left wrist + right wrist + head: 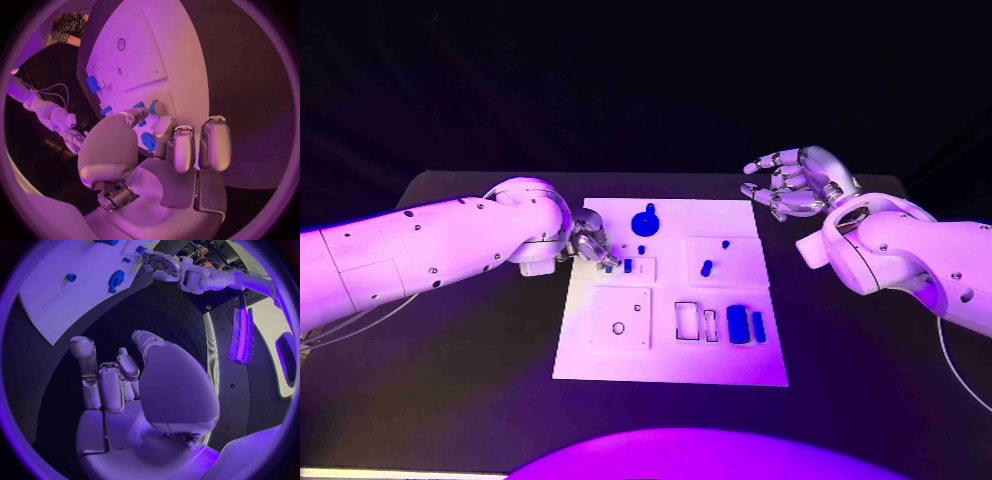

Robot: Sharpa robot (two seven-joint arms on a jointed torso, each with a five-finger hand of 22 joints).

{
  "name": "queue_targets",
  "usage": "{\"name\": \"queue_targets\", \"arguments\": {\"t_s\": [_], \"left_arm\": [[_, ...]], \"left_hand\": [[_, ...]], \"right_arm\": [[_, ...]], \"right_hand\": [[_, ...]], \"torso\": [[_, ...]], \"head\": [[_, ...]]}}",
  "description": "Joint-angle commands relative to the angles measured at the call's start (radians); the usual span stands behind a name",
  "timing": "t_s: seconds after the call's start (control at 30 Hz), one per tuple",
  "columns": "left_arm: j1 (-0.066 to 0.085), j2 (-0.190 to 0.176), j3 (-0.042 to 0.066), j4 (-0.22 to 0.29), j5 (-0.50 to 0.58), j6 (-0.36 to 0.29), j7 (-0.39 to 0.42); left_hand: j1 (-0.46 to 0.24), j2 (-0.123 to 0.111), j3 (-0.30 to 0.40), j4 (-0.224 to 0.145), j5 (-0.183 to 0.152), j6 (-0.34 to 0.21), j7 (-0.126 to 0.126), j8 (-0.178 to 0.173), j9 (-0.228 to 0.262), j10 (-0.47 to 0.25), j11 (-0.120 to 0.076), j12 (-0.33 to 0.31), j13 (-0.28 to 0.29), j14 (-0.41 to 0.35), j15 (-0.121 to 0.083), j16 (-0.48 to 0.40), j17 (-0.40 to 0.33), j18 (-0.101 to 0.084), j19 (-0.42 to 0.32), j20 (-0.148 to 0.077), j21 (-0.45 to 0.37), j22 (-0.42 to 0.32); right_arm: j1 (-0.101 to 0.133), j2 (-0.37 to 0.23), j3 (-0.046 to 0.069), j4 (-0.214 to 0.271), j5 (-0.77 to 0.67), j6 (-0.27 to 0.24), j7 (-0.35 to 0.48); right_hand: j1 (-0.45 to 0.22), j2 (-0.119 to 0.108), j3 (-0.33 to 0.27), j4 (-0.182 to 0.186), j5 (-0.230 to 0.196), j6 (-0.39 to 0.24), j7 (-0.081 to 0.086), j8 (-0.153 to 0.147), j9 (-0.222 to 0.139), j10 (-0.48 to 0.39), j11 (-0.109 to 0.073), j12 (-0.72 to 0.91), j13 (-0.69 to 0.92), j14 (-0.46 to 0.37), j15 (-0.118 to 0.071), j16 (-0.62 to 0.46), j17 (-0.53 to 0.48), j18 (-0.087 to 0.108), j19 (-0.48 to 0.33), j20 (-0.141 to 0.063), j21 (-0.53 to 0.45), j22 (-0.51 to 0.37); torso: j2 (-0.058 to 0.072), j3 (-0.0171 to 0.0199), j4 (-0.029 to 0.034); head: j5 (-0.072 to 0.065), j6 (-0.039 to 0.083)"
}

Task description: Assemble the parts on the task board

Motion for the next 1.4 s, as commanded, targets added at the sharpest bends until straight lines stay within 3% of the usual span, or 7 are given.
{"name": "queue_targets", "arguments": {"t_s": [0.03, 0.27, 0.93, 1.03, 1.07, 1.13, 1.4], "left_arm": [[-0.003, -0.004, -0.001, 0.004, -0.015, 0.003, 0.002], [-0.003, -0.021, 0.007, 0.024, -0.018, -0.042, 0.003], [-0.003, -0.053, 0.040, 0.048, 0.189, -0.301, 0.116], [-0.003, -0.060, 0.041, 0.053, 0.192, -0.348, 0.194], [-0.003, -0.062, 0.041, 0.055, 0.187, -0.373, 0.243], [-0.003, -0.064, 0.040, 0.057, 0.167, -0.404, 0.311], [-0.013, -0.054, 0.019, 0.081, -0.085, -0.541, 0.570]], "left_hand": [[0.001, -0.005, -0.025, 0.012, -0.024, 0.005, 0.006, -0.006, -0.003, -0.006, 0.001, -0.002, 0.001, 0.106, -0.004, 0.007, 0.263, -0.005, 0.005, -0.004, -0.005, 0.013], [-0.023, 0.008, -0.073, 0.016, -0.094, 0.000, 0.010, -0.013, -0.009, -0.014, 0.004, -0.011, -0.009, 0.106, -0.002, 0.007, 0.263, -0.003, 0.000, -0.002, -0.011, 0.004], [-0.030, 0.021, -0.135, 0.016, -0.095, -0.104, 0.051, -0.060, -0.039, -0.177, 0.040, -0.167, -0.200, 0.061, 0.025, -0.082, 0.157, 0.036, -0.113, 0.021, -0.139, -0.186], [0.041, 0.019, -0.133, 0.014, -0.078, -0.166, 0.087, -0.098, -0.074, -0.325, 0.072, -0.311, -0.367, 0.017, 0.053, -0.148, 0.083, 0.058, -0.184, 0.045, -0.226, -0.299], [0.120, 0.020, -0.111, 0.005, -0.074, -0.226, 0.117, -0.126, -0.099, -0.396, 0.101, -0.354, -0.393, -0.084, 0.077, -0.286, -0.058, 0.097, -0.326, 0.063, -0.392, -0.513], [0.217, 0.009, -0.085, 0.001, -0.076, -0.249, 0.132, -0.131, -0.119, -0.438, 0.113, -0.373, -0.414, -0.169, 0.095, -0.388, -0.156, 0.123, -0.416, 0.076, -0.522, -0.652], [0.429, -0.050, -0.002, -0.034, -0.083, -0.250, 0.136, -0.198, -0.266, -0.516, 0.122, -0.505, -0.563, -0.321, 0.103, -0.562, -0.345, 0.123, -0.419, 0.088, -0.625, -0.715]], "right_arm": [[0.000, 0.001, 0.000, -0.001, 0.000, 0.000, 0.012], [-0.002, 0.001, 0.000, -0.002, 0.000, 0.001, 0.012], [-0.008, 0.004, 0.000, -0.005, 0.001, 0.002, 0.011], [-0.008, 0.003, 0.000, -0.005, 0.002, 0.002, 0.010], [-0.008, 0.002, 0.000, -0.006, 0.002, 0.002, 0.010], [-0.008, 0.002, 0.000, -0.006, 0.002, 0.001, 0.010], [-0.008, 0.000, 0.000, -0.011, 0.006, -0.001, 0.013]], "right_hand": [[-0.005, -0.008, 0.004, -0.001, 0.003, -0.008, -0.002, 0.004, 0.002, -0.002, -0.003, -0.003, -0.001, 0.023, -0.004, -0.006, 0.000, 0.012, 0.001, -0.002, -0.005, 0.000], [-0.007, -0.007, 0.004, 0.000, 0.003, -0.008, -0.002, 0.005, 0.002, -0.002, -0.003, -0.003, -0.001, 0.023, -0.004, -0.006, 0.000, 0.012, 0.000, -0.002, -0.007, -0.002], [-0.008, -0.006, 0.005, 0.001, 0.003, -0.008, -0.002, 0.006, 0.002, -0.001, -0.003, -0.002, 0.000, 0.023, -0.004, -0.006, 0.001, 0.012, 0.000, -0.002, -0.007, -0.001], [-0.009, -0.006, 0.005, 0.001, 0.003, -0.008, -0.002, 0.007, 0.002, -0.001, -0.003, -0.002, 0.000, 0.023, -0.004, -0.006, 0.001, 0.012, 0.001, -0.002, -0.008, -0.001], [-0.009, -0.006, 0.005, 0.001, 0.003, -0.008, -0.002, 0.007, 0.002, -0.001, -0.003, -0.002, 0.000, 0.023, -0.004, -0.006, 0.001, 0.012, 0.001, -0.002, -0.008, -0.001], [-0.008, -0.006, 0.005, 0.001, 0.003, -0.008, -0.002, 0.007, 0.002, -0.001, -0.003, -0.002, -0.001, 0.023, -0.004, -0.007, 0.000, 0.012, 0.000, -0.003, -0.009, -0.002], [-0.006, -0.005, 0.007, 0.000, 0.004, -0.009, -0.002, 0.007, 0.002, -0.008, -0.003, -0.009, -0.008, 0.021, -0.004, -0.011, -0.006, 0.014, -0.004, -0.003, -0.018, -0.008]], "torso": [[0.001, -0.0008, 0.0004], [-0.001, -0.0017, -0.0007], [0.000, 0.0006, -0.0003], [0.000, 0.0012, -0.0005], [0.000, 0.0011, 0.0000], [0.000, 0.0014, 0.0006], [-0.001, -0.0001, 0.0019]], "head": [[-0.002, 0.000], [-0.004, 0.001], [-0.005, 0.009], [-0.006, 0.010], [-0.007, 0.010], [-0.008, 0.015], [-0.008, 0.025]]}}
